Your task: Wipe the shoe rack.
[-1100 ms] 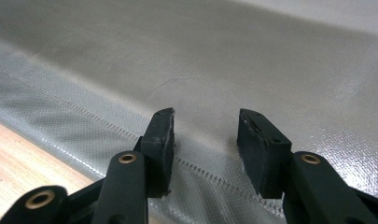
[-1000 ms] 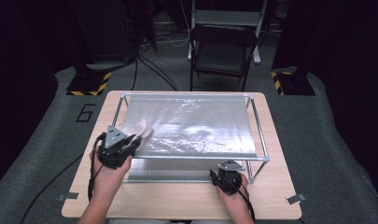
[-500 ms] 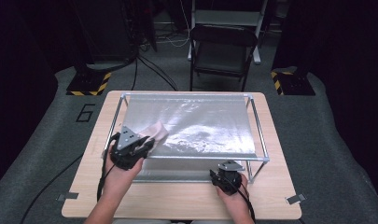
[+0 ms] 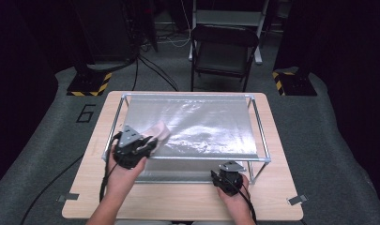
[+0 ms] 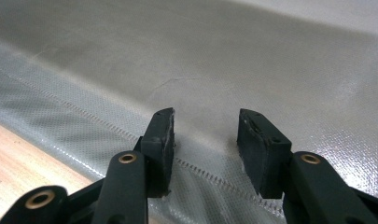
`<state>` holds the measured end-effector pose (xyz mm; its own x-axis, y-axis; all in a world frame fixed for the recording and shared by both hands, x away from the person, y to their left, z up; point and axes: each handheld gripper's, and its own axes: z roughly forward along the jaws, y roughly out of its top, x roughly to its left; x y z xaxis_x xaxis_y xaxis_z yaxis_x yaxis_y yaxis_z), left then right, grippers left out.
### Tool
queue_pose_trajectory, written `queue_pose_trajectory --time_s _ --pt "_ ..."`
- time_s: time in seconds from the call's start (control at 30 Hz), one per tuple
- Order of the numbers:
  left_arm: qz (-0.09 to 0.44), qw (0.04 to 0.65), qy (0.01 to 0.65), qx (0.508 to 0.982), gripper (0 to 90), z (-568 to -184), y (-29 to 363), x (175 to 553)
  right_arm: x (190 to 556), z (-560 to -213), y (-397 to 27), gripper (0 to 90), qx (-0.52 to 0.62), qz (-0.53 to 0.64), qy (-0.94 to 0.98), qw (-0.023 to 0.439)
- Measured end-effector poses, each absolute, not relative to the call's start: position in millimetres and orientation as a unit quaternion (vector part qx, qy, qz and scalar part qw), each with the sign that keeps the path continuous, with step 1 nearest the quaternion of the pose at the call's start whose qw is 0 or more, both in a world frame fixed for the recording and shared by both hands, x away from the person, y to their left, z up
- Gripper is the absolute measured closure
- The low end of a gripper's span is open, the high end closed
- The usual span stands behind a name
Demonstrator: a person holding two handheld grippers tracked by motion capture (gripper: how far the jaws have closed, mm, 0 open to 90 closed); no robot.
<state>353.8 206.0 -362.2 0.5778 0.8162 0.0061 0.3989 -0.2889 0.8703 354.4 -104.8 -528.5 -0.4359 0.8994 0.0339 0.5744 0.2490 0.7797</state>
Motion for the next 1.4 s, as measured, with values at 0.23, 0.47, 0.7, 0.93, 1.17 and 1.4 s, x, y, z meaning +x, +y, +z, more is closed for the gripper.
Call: queue_pose_trajectory --time_s 0.23,0.47,0.7,0.93,1.17,1.4 --pt "0.233 0.438 0.378 0.782 75.4 -359 197 353 354 -527 -106 56.0 0.476 0.383 0.763 0.209" --pt "0.256 0.418 0.416 0.766 75.7 -357 227 352 355 -528 -106 56.0 0.474 0.376 0.765 0.219" --pt "0.24 0.436 0.397 0.771 75.9 -360 203 350 354 -528 -106 56.0 0.48 0.375 0.763 0.217" --pt "0.212 0.449 0.366 0.787 75.6 -358 181 348 355 -528 -106 56.0 0.474 0.376 0.766 0.218" --pt "0.236 0.431 0.392 0.778 75.7 -358 212 348 355 -528 -106 56.0 0.474 0.375 0.766 0.219" --pt "0.25 0.426 0.429 0.756 75.9 -358 241 347 354 -528 -106 56.0 0.48 0.375 0.764 0.216"
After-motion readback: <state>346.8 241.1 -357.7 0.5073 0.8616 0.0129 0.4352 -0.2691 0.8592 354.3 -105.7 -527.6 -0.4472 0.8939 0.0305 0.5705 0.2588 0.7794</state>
